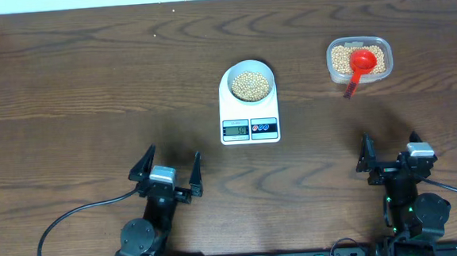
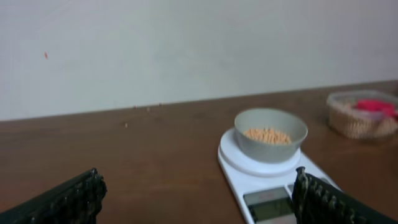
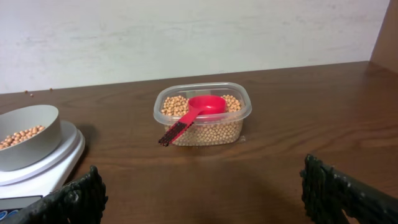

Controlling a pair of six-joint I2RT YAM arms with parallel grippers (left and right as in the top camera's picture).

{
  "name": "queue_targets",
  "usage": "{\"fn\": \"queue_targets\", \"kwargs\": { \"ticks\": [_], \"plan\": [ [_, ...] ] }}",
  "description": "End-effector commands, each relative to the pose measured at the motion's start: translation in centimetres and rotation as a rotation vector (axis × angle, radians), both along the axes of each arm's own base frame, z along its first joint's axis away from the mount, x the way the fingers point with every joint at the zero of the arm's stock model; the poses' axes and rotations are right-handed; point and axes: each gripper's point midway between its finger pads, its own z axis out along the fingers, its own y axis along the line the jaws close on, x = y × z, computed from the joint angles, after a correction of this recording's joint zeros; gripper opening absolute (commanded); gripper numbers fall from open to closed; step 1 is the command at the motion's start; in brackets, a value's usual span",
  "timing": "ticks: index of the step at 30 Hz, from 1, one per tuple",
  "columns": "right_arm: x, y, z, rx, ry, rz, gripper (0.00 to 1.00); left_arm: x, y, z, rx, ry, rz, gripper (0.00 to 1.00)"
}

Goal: Scoop item into bowl and weigh 50g on scale

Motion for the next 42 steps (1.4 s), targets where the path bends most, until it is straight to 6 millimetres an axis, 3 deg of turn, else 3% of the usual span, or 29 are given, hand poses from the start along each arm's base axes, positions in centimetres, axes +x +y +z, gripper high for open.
{"fn": "queue_targets", "kwargs": {
  "ticks": [1, 4, 27, 42],
  "plan": [
    [0.0, -0.2, -0.2, -0.012, 0.005, -0.011, 0.99, 0.0, 0.3, -1.3, 0.035, 0.043, 0.015, 0.98],
    [0.0, -0.2, -0.2, -0.012, 0.005, -0.011, 0.99, -0.2, 0.4, -3.4, 0.071, 0.120, 0.013, 0.98],
    [0.0, -0.2, -0.2, -0.012, 0.005, -0.011, 0.99, -0.2, 0.4, -3.3, 0.069, 0.117, 0.013, 0.98],
    [0.0, -0.2, -0.2, -0.012, 0.005, -0.011, 0.99, 0.3, 2.2, -3.3, 0.065, 0.119, 0.088, 0.98]
  ]
}}
